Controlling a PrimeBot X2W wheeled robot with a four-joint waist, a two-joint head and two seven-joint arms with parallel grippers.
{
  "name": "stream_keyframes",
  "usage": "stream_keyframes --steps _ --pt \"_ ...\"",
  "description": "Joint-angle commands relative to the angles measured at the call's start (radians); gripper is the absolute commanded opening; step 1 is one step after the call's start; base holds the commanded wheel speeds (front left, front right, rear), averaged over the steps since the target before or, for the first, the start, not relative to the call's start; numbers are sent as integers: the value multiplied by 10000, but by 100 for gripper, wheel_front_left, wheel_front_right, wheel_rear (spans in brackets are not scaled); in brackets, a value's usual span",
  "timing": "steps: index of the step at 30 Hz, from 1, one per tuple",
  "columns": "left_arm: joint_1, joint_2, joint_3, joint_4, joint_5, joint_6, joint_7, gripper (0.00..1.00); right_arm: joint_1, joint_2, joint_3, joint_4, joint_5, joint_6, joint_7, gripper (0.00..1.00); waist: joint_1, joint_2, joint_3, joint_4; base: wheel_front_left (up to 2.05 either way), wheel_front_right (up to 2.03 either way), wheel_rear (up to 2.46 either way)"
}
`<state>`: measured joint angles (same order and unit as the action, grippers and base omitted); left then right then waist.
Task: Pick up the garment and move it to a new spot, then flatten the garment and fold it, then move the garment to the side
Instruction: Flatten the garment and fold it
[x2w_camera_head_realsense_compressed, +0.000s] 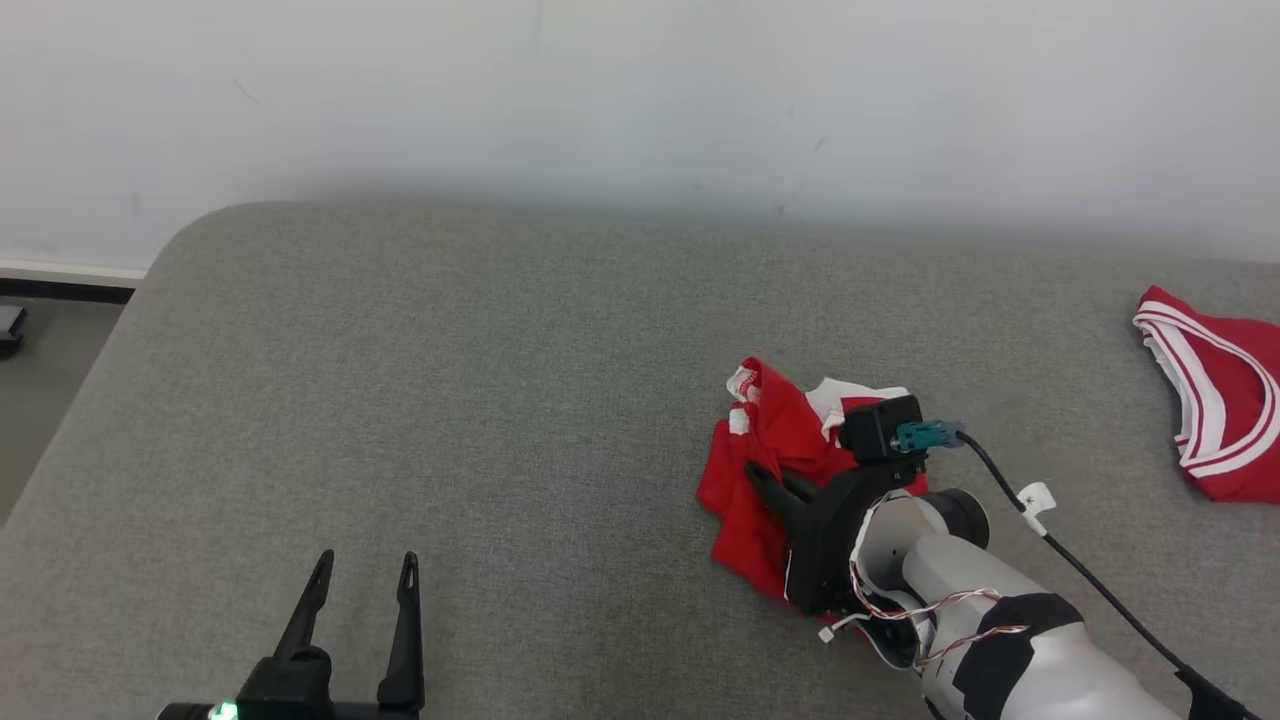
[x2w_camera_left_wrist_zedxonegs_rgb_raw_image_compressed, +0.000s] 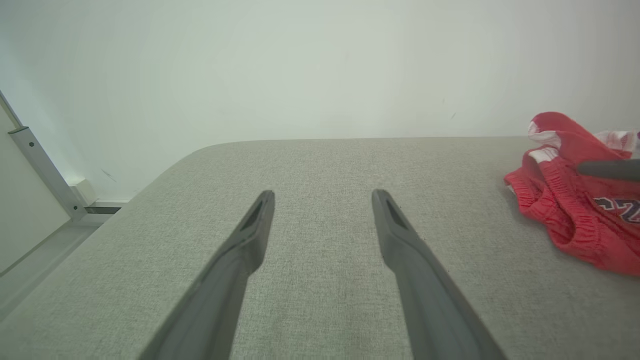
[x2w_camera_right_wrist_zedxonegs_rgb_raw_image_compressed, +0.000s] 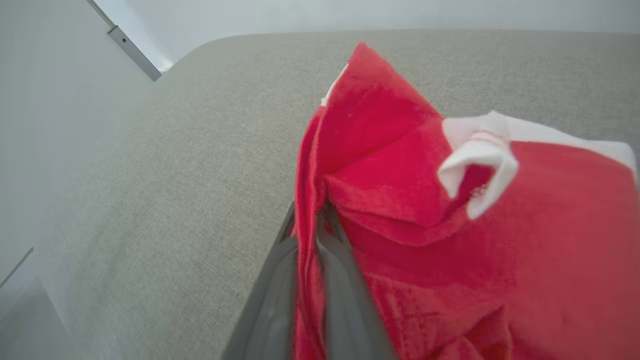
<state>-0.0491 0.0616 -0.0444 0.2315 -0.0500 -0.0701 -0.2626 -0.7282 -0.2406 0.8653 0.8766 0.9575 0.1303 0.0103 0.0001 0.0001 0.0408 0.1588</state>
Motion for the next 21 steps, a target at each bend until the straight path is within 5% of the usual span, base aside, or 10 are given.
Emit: stream_keyframes --steps 1,2,3,11,21 --pt "-119 -37 -7 29 -45 21 -27 100 -14 118 26 170 -94 -3 42 0 -1 -1 59 67 0 0 0" --pt "-148 -45 -17 36 -49 32 -27 100 -54 173 27 293 -138 -3 -29 38 -1 -1 67 75 0 0 0" --pt "-160 -53 -18 47 -62 43 -27 100 -86 223 -3 372 -135 -3 -101 98 -1 -1 69 77 0 0 0" --pt "104 -52 207 88 -112 78 -27 100 -112 -148 -101 68 -186 -3 -986 100 -1 -1 -157 -199 0 0 0" --pt "331 -27 433 -49 -44 68 -27 100 552 -1575 -936 -891 155 -3 -1989 100 -1 -1 -288 -451 0 0 0"
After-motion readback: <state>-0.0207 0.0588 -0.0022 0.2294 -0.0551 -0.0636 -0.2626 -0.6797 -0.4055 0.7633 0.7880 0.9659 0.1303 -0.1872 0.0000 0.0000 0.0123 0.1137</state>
